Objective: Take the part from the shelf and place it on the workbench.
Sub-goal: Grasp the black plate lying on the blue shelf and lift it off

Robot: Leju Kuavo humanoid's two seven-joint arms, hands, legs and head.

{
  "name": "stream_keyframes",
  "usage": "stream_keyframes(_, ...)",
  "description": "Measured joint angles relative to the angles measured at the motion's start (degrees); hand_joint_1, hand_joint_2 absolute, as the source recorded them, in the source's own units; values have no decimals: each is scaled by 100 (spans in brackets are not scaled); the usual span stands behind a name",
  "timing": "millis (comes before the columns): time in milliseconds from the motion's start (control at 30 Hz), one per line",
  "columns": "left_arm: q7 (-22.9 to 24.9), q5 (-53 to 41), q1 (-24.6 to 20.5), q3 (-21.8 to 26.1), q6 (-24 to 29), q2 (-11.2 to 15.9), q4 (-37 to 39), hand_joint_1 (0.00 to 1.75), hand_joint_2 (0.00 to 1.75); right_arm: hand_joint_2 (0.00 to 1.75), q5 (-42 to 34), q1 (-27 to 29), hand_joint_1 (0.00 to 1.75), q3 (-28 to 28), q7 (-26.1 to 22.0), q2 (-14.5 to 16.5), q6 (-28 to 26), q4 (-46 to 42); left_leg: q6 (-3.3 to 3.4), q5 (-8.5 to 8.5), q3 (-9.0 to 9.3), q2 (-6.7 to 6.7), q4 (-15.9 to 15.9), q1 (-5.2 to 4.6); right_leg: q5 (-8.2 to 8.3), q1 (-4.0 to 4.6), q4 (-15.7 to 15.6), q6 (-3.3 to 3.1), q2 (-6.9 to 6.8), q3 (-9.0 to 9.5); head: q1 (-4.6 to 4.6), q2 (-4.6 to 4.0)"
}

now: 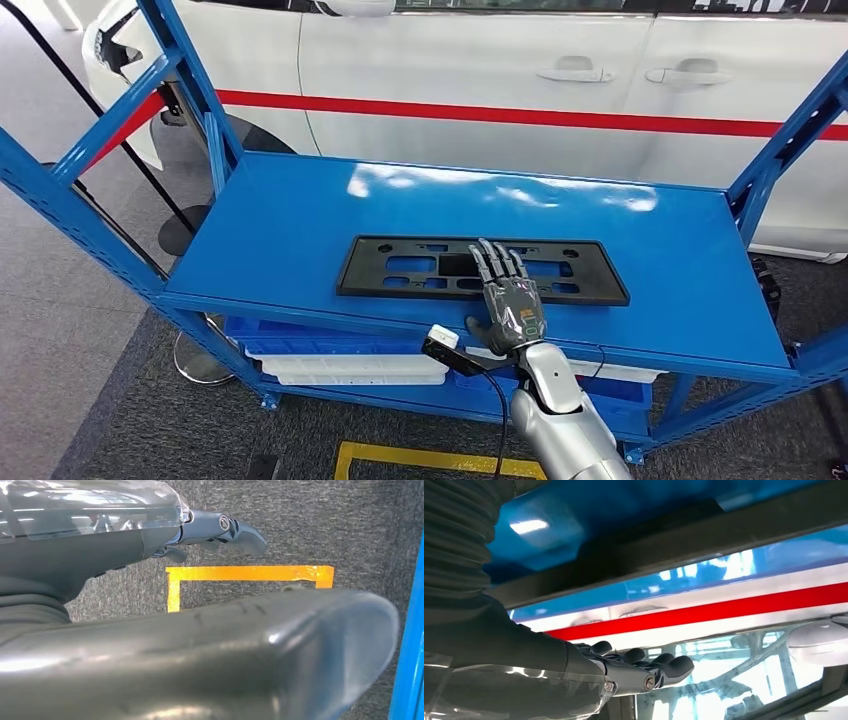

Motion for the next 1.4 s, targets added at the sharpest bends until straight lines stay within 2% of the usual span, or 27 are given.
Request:
stream_keyframes(33,2,0,-4,0,-2,-1,0,0,0,175,42,-59,0,-13,63,14,0,61,29,7,45,-1,-114,-15,3,6,3,27,0,-13,0,0)
stream_keyframes(100,6,0,-1,0,-10,-9,0,0,0,175,120,-167,0,-31,196,42,-1,185,88,15,38,-8,-136,-18,12,15,-2,93,-1,-27,1,0)
stream_keyframes(167,4,1,3,0,-22,-23,0,0,0,175,201,-264,0,-40,332,65,-4,297,156,49,49,-6,-180,9,-78,15,110,152,-1,-71,2,0)
stream_keyframes(233,-2,8,-5,0,-45,-34,0,0,0,175,275,-357,0,-43,442,75,-7,406,207,76,50,1,-209,21,-389,2,634,190,0,-311,3,0)
stream_keyframes(300,-6,14,-6,0,-70,-39,0,0,0,175,341,-404,0,-43,527,78,-6,518,224,78,33,1,-203,15,-707,-6,1384,214,-1,-679,2,0)
stream_keyframes(333,-5,15,-2,0,-76,-43,0,0,0,175,376,-409,0,-43,564,78,-5,566,225,77,29,-1,-198,14,-741,-10,1596,222,-1,-789,2,0)
stream_keyframes(367,1,15,2,0,-75,-48,0,0,0,175,418,-417,0,-43,605,79,-5,604,223,75,26,-3,-189,13,-668,-16,1602,224,-1,-802,2,0)
stream_keyframes(400,9,11,3,0,-62,-55,0,0,0,175,476,-433,0,-43,663,82,-5,634,215,69,26,-6,-175,14,-491,-24,1363,219,-2,-692,2,0)
stream_keyframes(467,34,3,-3,0,-8,-69,0,0,0,175,608,-491,0,-43,803,93,-7,669,178,43,19,-10,-130,4,-119,-28,562,194,-2,-305,2,0)
stream_keyframes(500,46,-1,-8,0,20,-74,0,0,0,175,666,-521,0,-43,864,101,-7,682,152,30,9,-11,-107,-6,-16,-24,260,172,0,-164,2,0)
stream_keyframes(533,55,-1,-11,0,39,-78,0,0,0,175,705,-540,0,-43,905,108,-8,695,123,21,-1,-11,-91,-16,13,-13,104,148,3,-98,2,0)
stream_keyframes(667,66,0,-11,0,61,-89,0,0,0,175,752,-581,0,-43,965,145,-9,767,-6,-37,-36,-8,-28,2,37,-10,32,16,1,-91,2,0)
stream_keyframes(733,66,0,-12,0,68,-90,0,0,0,175,753,-610,0,-43,972,176,-10,799,-67,-319,-234,-5,424,19,60,-32,-1,-41,-7,-83,1,0)
stream_keyframes(800,67,0,-8,0,70,-90,0,0,0,175,754,-617,3,-43,972,192,-9,838,-111,-678,-585,-5,1196,30,60,-25,1,-61,-11,-91,0,0)
stream_keyframes(833,74,1,-2,0,70,-91,0,0,0,175,754,-615,41,-43,977,194,-9,859,-121,-755,-712,-4,1469,33,59,-21,5,-63,-13,-94,0,0)
stream_keyframes(867,89,3,4,0,70,-91,0,0,0,175,754,-617,85,-43,989,195,-9,878,-122,-720,-744,-4,1538,32,58,-19,10,-62,-13,-93,0,-1)
stream_keyframes(900,110,6,7,0,70,-92,0,0,0,175,757,-621,127,-43,1008,196,-9,897,-114,-573,-660,-4,1362,32,55,-18,17,-59,-10,-89,0,-1)
stream_keyframes(933,134,8,7,0,70,-92,0,0,0,175,766,-631,169,-43,1039,199,-9,914,-94,-357,-472,-4,977,31,50,-17,23,-52,-7,-83,0,-1)
stream_keyframes(1000,163,7,-2,0,69,-92,0,0,0,175,836,-666,175,-43,1148,206,-9,953,-30,-62,-93,0,189,13,43,-6,34,-20,0,-85,0,0)
stream_keyframes(1033,167,3,-6,0,68,-92,0,0,0,175,904,-691,175,-43,1234,209,-9,982,3,-7,3,0,-28,-2,47,0,36,6,3,-96,0,0)
stream_keyframes(1133,173,1,-4,0,61,-93,0,0,0,175,1113,-747,175,-43,1503,209,-10,1085,97,17,22,-7,-129,-16,63,7,17,106,1,-108,0,0)
stream_keyframes(1200,180,-4,-5,-1,51,-97,0,0,0,175,1212,-788,175,-44,1638,198,-11,1150,167,57,45,-3,-187,13,-55,9,167,166,0,-167,2,-1)
stream_keyframes(1233,186,-10,-9,-2,44,-99,0,0,0,175,1254,-810,175,-45,1692,187,-11,1184,195,74,53,2,-212,27,-199,9,401,189,0,-273,2,-1)
stream_keyframes(1300,197,-25,-14,-6,32,-101,0,0,0,175,1318,-826,175,-46,1778,149,-11,1260,218,80,41,4,-214,16,-559,1,1142,213,0,-629,2,0)
stream_keyframes(1333,204,-39,-11,-8,28,-101,0,0,0,175,1334,-817,175,-47,1808,125,-11,1296,220,79,34,4,-211,13,-664,0,1463,222,-1,-791,2,0)
stream_keyframes(1367,211,-58,-7,-9,27,-101,0,0,0,175,1342,-806,175,-48,1827,103,-11,1328,221,78,30,2,-206,12,-663,0,1607,224,-1,-868,2,0)
stream_keyframes(1400,218,-75,-5,-9,25,-101,0,0,0,175,1345,-800,175,-50,1838,87,-11,1354,219,77,29,1,-198,12,-557,0,1535,219,-1,-839,2,0)
